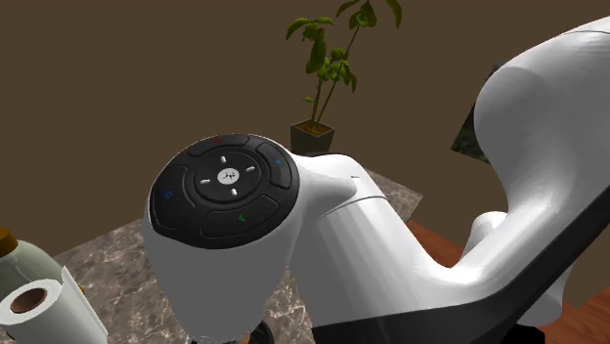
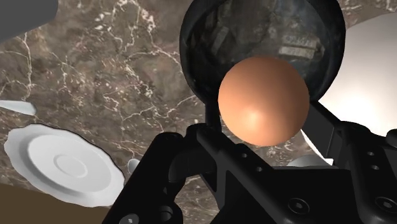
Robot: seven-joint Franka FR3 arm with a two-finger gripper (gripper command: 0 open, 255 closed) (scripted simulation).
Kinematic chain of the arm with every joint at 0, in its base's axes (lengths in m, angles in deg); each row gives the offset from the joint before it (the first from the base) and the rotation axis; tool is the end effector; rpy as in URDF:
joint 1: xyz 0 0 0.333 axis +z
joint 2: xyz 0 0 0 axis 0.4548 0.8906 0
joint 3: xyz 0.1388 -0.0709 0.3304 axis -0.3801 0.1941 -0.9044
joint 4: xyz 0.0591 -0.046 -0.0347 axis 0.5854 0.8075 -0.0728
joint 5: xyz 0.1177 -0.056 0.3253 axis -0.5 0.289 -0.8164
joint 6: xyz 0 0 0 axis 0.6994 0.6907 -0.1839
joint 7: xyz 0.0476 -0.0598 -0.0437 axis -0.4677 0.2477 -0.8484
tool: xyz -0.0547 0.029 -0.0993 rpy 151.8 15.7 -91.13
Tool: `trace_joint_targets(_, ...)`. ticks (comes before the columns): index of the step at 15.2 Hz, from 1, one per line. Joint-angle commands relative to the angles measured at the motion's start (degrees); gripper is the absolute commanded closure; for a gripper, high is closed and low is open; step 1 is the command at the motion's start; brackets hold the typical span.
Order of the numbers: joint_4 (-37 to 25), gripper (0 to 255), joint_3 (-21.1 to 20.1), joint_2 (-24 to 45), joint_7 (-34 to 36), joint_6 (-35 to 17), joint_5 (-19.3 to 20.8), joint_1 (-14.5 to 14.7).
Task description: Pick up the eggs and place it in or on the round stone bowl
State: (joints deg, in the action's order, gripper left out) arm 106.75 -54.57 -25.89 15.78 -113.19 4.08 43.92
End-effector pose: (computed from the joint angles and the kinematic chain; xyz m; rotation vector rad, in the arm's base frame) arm 0.2569 0.4421 0.5068 2.9756 0.3613 0.3211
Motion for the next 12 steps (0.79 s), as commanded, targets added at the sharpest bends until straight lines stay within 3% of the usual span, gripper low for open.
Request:
trace_joint_targets(1, 1.3, 255, -0.1, 0.9, 1.1, -1.8, 1.0, 0.1)
trace_joint_targets(9, 1.3, 255, -0.1, 0.9, 1.1, -1.8, 1.0, 0.1)
trace_joint_targets(10, 1.3, 0, -0.1, 0.9, 1.1, -1.8, 1.0, 0.1)
trace_joint_targets(12, 1.3, 0, -0.1, 0.9, 1.0, -1.8, 1.0, 0.1)
